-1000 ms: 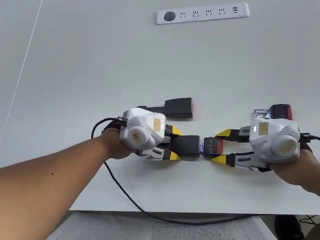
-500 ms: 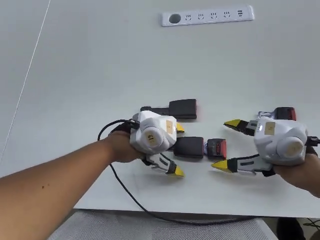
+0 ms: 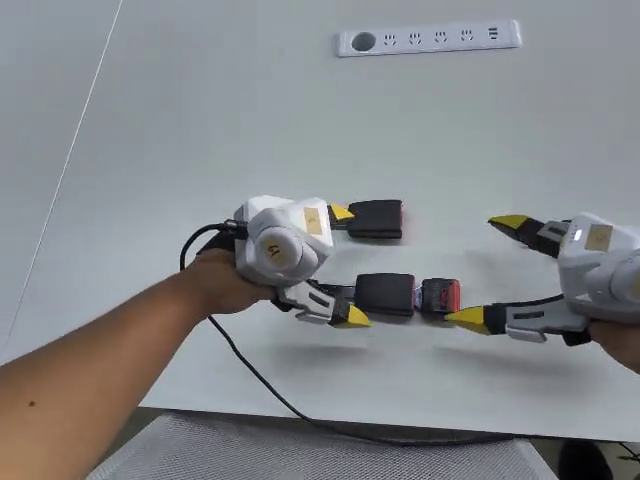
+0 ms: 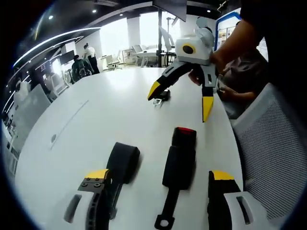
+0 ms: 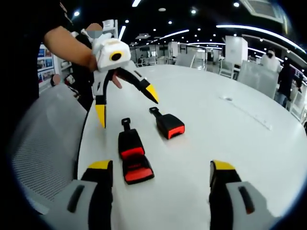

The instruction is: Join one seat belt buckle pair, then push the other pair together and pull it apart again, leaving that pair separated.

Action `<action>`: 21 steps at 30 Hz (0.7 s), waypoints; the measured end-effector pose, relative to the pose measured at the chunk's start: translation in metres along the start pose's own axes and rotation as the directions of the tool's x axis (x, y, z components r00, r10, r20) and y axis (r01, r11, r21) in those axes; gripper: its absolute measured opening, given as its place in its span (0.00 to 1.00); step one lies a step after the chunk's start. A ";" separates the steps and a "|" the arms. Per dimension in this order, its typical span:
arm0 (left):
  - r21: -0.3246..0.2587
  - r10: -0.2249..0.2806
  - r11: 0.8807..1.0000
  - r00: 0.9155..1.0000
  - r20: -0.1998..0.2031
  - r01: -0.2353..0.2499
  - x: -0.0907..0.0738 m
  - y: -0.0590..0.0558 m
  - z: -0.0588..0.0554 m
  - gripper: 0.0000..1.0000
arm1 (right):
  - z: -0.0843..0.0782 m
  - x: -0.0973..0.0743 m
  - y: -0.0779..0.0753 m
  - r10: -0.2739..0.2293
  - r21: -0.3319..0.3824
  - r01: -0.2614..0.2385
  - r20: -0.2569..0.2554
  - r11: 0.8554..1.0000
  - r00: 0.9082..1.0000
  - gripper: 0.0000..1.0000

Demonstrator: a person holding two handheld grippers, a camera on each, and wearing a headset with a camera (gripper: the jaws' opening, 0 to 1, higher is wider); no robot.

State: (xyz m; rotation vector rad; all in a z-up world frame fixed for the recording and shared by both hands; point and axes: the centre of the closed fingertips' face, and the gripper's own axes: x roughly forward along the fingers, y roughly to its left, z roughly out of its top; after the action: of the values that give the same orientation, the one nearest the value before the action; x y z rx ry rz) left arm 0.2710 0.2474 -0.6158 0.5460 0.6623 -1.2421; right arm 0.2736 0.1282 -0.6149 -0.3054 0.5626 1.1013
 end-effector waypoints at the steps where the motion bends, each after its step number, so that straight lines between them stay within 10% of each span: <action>1: 0.005 0.011 1.000 1.000 -0.002 -0.011 -0.002 0.005 0.000 0.86 | 0.000 -0.004 -0.005 -0.011 -0.007 0.011 0.000 1.000 1.000 0.83; 21: 0.011 0.034 0.999 0.999 -0.041 -0.034 0.003 0.068 0.006 0.78 | -0.052 -0.065 -0.094 -0.046 0.031 0.050 -0.135 0.998 0.990 0.82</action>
State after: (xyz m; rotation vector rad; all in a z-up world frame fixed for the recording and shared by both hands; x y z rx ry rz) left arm 0.3388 0.2578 -0.6119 0.5901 0.6788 -1.2053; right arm 0.3227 0.0127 -0.6248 -0.3635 0.6899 1.0287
